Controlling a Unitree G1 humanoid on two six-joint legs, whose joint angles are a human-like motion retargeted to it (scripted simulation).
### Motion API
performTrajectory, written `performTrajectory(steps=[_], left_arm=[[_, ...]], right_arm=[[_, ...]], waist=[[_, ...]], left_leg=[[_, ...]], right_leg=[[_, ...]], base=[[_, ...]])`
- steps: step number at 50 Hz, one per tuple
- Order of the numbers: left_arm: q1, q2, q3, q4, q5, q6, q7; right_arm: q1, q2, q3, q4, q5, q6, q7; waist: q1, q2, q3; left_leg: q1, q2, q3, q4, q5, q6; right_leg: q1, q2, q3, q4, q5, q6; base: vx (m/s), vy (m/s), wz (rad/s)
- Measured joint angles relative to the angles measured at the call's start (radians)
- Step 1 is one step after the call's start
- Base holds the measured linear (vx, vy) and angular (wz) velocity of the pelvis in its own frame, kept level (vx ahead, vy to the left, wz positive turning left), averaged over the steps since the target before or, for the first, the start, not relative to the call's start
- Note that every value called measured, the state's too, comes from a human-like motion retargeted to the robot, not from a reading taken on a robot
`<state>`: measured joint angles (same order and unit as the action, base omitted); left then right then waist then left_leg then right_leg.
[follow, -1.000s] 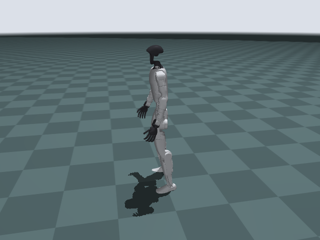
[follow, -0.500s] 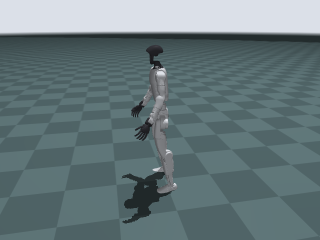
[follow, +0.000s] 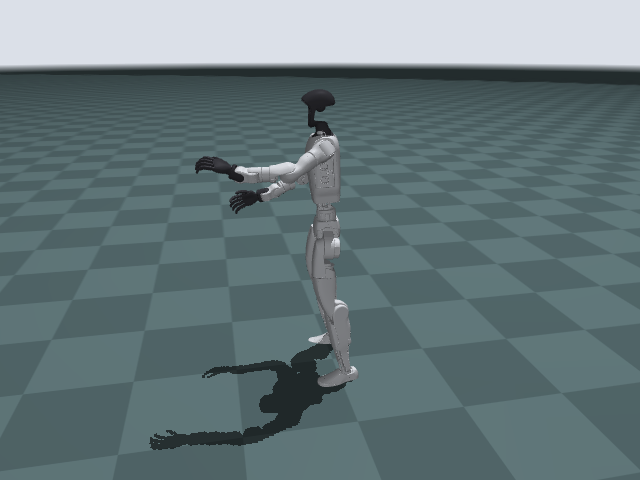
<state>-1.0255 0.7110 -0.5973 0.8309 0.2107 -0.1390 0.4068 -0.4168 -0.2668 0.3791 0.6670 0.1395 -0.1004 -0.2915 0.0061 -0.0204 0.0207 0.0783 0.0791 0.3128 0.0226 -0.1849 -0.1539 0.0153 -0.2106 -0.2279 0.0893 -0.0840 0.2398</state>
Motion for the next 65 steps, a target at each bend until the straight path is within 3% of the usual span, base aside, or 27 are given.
performTrajectory(steps=[7, 15, 37, 53, 65], left_arm=[[-0.194, 0.015, -0.223, -0.069, 0.184, -0.002, -0.011], [-0.296, -0.039, -0.36, -0.089, 0.316, -0.008, -0.031], [-0.407, -0.154, -0.607, -0.094, 0.607, -0.05, -0.013], [-0.541, -0.176, -0.742, -0.137, 0.644, -0.069, -0.024], [-0.563, -0.186, -0.761, -0.154, 0.646, -0.062, -0.03]], right_arm=[[-0.139, 0.051, 0.02, -0.008, -0.021, 0.0, -0.095], [-0.287, 0.092, 0.038, 0.027, -0.039, 0.001, -0.14], [-0.377, 0.089, 0.099, 0.128, -0.106, -0.021, -0.196], [-0.521, 0.077, 0.12, 0.274, -0.098, -0.009, -0.253], [-0.523, 0.08, 0.12, 0.268, -0.077, -0.01, -0.257]], waist=[[-0.026, 0.018, -0.004], [-0.044, 0.03, -0.011], [-0.028, 0.027, -0.017], [0.002, 0.028, -0.022], [0.012, 0.028, -0.024]], left_leg=[[0.008, -0.003, 0.004, -0.007, 0.001, 0.003], [0.008, -0.005, -0.001, -0.005, -0.001, 0.004], [0.006, -0.005, -0.033, -0.002, 0.0, -0.007], [0.002, -0.008, -0.047, -0.002, 0.004, -0.009], [0.001, -0.012, -0.059, -0.001, 0.006, -0.01]], right_leg=[[0.002, -0.002, 0.003, 0.002, 0.0, -0.001], [0.007, -0.005, -0.002, 0.002, -0.004, -0.006], [0.026, -0.009, -0.037, 0.006, -0.016, -0.011], [0.032, -0.012, -0.051, 0.005, -0.014, -0.014], [0.041, -0.017, -0.064, 0.003, -0.015, -0.015]], base=[[0.0, 0.0, 0.0], [0.0, 0.0, 0.0], [0.0, 0.0, 0.0], [0.0, 0.0, 0.0], [0.0, 0.0, 0.0]])
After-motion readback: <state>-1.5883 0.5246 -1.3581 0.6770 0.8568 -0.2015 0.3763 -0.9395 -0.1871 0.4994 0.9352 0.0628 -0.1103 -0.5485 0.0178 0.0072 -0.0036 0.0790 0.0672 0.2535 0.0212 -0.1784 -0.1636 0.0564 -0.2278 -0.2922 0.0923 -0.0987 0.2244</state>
